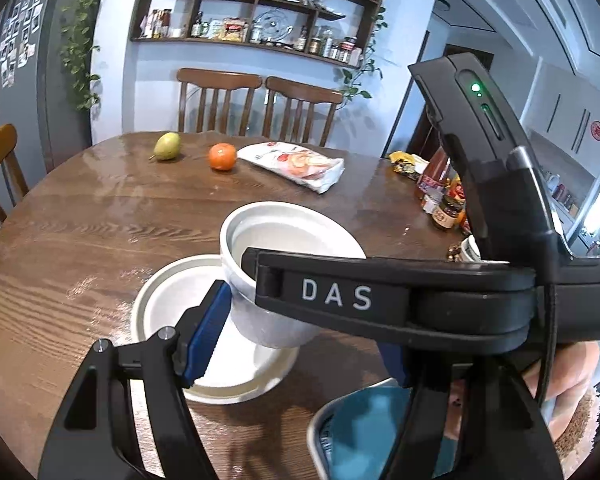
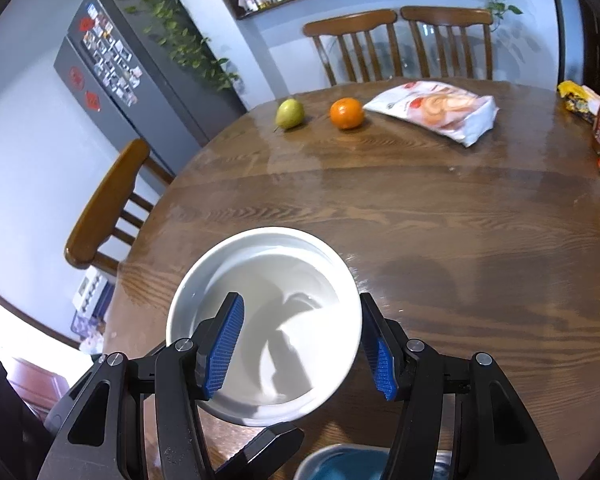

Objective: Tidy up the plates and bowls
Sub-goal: 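Carry the white cup with the right tool over the nested bowls, then lower the white cup into the medium bowl and open the right tool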

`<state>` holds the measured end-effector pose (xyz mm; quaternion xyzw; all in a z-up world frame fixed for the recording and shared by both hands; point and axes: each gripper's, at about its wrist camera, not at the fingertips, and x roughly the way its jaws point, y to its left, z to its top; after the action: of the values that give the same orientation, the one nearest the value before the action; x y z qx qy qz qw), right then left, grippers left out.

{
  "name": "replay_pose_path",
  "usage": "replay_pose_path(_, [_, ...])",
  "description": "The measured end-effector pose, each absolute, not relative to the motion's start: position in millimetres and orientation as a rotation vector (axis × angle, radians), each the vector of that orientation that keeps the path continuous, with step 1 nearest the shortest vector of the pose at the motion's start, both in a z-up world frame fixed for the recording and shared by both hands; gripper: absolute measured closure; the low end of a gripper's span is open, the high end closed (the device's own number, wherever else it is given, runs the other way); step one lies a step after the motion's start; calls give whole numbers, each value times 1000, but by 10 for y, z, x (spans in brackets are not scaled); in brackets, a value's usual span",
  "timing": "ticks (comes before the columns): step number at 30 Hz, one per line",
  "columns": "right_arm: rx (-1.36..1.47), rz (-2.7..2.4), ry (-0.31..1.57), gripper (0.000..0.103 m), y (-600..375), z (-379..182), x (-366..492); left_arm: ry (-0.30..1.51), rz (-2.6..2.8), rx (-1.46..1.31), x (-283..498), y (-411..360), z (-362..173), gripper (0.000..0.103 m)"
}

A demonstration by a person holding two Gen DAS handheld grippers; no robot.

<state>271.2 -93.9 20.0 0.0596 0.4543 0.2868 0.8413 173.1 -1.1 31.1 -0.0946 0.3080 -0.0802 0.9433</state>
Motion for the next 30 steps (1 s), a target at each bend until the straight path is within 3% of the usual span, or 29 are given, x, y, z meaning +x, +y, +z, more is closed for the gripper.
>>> replay_pose_path(18, [-3,562,1064,42,-344,-203,2862,788,-170,-321,2010,470,-149,37])
replay_pose_path(30, [-65,540,1035,42,-294,-200,2859,779,-126,-296,2024,472,-177,38])
